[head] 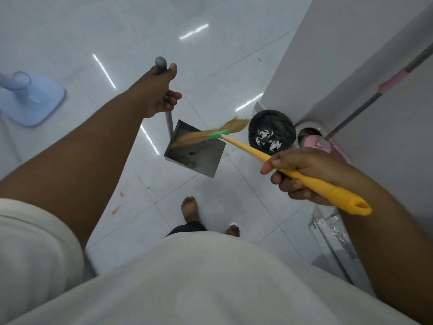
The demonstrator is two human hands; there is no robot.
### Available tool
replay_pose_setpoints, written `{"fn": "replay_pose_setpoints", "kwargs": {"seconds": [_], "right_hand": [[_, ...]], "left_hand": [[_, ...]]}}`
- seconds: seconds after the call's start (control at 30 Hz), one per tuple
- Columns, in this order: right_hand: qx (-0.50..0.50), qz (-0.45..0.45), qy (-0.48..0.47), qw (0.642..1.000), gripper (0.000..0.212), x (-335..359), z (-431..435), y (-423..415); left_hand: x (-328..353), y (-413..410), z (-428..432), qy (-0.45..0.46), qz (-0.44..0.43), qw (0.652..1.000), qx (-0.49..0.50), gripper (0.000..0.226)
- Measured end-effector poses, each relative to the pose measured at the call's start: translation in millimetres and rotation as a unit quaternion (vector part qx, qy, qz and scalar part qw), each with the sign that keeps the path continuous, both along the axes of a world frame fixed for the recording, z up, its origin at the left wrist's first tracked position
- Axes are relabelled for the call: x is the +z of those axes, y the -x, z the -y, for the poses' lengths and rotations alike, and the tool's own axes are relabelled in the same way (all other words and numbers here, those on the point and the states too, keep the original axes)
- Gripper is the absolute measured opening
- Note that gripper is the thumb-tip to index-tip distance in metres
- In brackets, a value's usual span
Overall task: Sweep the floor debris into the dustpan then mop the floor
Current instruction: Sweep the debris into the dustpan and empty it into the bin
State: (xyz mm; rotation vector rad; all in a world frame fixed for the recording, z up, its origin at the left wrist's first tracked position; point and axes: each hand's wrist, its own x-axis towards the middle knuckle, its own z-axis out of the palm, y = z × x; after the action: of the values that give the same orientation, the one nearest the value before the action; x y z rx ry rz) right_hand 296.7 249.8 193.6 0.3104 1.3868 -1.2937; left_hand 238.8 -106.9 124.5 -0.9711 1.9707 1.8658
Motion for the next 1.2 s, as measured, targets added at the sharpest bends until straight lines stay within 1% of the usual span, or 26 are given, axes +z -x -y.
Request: {"fn": "replay_pose_setpoints", "kwargs": {"seconds": [0.1,0.17,0.23,0.3,0.37,0.4,0.43,0.47,0.5,0.53,0.57,0.6,0.67,0.7,0.73,0.83,0.97,1.03,1.13,1.2], "right_hand": [[0.041,-0.006,0.003,0.999,0.024,-0.8,37.0,19.2],[0.048,-0.02,0.06,0.997,0.031,3.0,64.0,34.3],[0.042,-0.047,0.148,0.987,0.051,9.4,94.7,53.5],[0.057,-0.07,0.217,0.972,0.073,18.8,127.3,73.9],[0.093,-0.087,0.263,0.956,0.088,27.6,156.8,89.9],[0.112,-0.102,0.273,0.95,0.091,30.7,169.7,95.8],[0.132,-0.131,0.267,0.946,0.087,33.5,181.7,99.8],[0.152,-0.183,0.245,0.94,0.076,35.6,192.5,102.4],[0.173,-0.256,0.209,0.928,0.056,38.0,202.4,104.0],[0.193,-0.331,0.164,0.909,0.035,40.5,211.8,106.3],[0.213,-0.394,0.122,0.886,0.02,43.2,220.1,108.6],[0.238,-0.451,0.081,0.857,0.014,45.1,226.9,110.7],[0.29,-0.555,0.012,0.78,0.013,47.5,240.0,113.6],[0.306,-0.584,-0.003,0.752,0.013,47.9,245.8,114.3],[0.315,-0.595,-0.006,0.74,0.013,48.4,251.1,114.6],[0.33,-0.597,0.005,0.731,0.014,46.2,265.3,120.3],[0.323,-0.591,0.038,0.738,0.019,37.6,280.3,128.9],[0.324,-0.61,0.064,0.72,0.019,32.1,286.2,130.4],[0.332,-0.631,0.108,0.693,0.02,25.0,295.3,133.1],[0.341,-0.643,0.129,0.674,0.022,21.5,302.6,136.2]], "left_hand": [[-11.1,-8.6,35.2,0.048,0.028,0.998,-0.018,0.066],[-16.9,-12.2,56.2,0.099,0.042,0.994,-0.033,0.067],[-20.9,-14.8,76.6,0.138,0.047,0.989,-0.032,0.064],[-23.9,-16.9,96.8,0.156,0.048,0.986,-0.015,0.061],[-25.4,-18.6,116.3,0.167,0.051,0.985,0.0,0.062],[-25.9,-19.3,125.5,0.171,0.054,0.984,0.004,0.062],[-26.6,-20.2,134.2,0.175,0.057,0.983,0.007,0.063],[-27.9,-21.7,142.0,0.179,0.058,0.982,0.012,0.062],[-29.4,-23.6,148.7,0.182,0.058,0.981,0.018,0.062],[-30.8,-25.5,154.7,0.185,0.06,0.981,0.026,0.062],[-32.7,-27.8,159.6,0.185,0.065,0.98,0.033,0.062],[-35.4,-31.0,163.6,0.184,0.073,0.979,0.039,0.062],[-40.2,-37.7,168.6,0.18,0.087,0.979,0.049,0.064],[-42.0,-41.1,169.8,0.181,0.094,0.978,0.05,0.066],[-43.6,-44.3,170.0,0.185,0.101,0.976,0.048,0.067],[-47.1,-51.8,169.1,0.188,0.111,0.975,0.046,0.074],[-50.8,-65.6,163.9,0.198,0.123,0.969,0.083,0.079],[-52.0,-74.7,158.2,0.201,0.122,0.966,0.106,0.072],[-56.9,-89.5,151.3,0.185,0.112,0.962,0.164,0.047],[-57.6,-98.7,147.1,0.181,0.108,0.957,0.201,0.035]]}}
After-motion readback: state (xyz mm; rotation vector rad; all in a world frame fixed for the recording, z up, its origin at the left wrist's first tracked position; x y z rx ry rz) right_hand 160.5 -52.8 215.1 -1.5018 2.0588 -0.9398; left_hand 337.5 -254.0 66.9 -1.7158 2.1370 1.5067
